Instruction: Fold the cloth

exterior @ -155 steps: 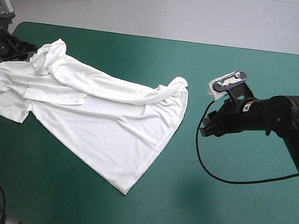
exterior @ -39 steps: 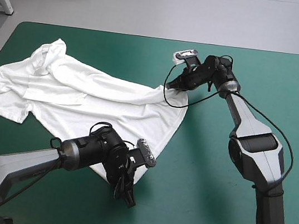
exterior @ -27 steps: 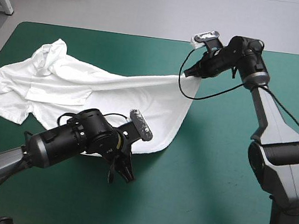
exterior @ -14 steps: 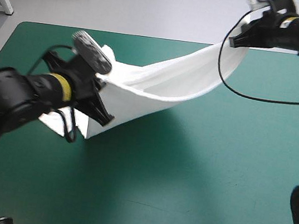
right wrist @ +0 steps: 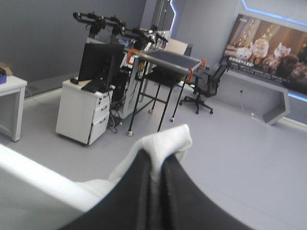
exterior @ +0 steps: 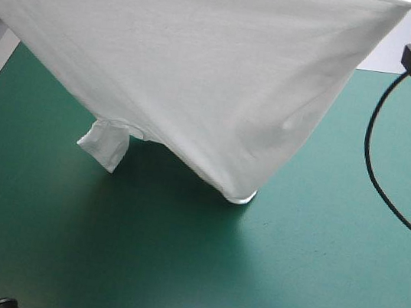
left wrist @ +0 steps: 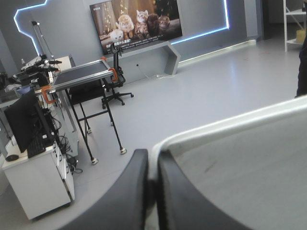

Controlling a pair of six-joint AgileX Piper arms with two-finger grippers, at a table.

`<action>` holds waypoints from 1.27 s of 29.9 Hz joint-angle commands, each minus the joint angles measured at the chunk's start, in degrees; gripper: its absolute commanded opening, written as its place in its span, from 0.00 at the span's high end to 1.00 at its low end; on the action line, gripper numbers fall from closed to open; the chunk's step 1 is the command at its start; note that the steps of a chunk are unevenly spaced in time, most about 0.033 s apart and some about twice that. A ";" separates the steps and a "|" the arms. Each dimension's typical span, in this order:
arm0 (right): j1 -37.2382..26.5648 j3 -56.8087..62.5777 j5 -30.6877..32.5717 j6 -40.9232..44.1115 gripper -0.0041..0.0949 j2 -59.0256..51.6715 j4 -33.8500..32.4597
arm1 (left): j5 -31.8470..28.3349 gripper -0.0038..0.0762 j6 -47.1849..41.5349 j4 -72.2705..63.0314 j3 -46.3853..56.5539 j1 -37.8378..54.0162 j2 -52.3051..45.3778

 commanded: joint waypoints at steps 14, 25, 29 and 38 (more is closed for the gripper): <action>-0.56 -6.81 -20.17 -0.45 0.97 -7.16 -7.93 | -15.57 0.96 5.65 -9.39 -7.64 -0.15 -0.14; -0.56 -8.55 -25.04 -0.45 0.97 -5.26 -11.28 | -21.64 0.96 5.40 -1.46 -7.64 -0.15 1.70; -0.56 -8.55 -32.76 0.19 0.97 0.39 -13.23 | -20.11 0.96 -2.40 17.88 -7.64 -0.15 6.93; -0.56 -11.10 -40.17 7.67 0.97 17.63 -14.75 | -36.59 0.96 -15.85 32.50 -7.64 11.60 19.92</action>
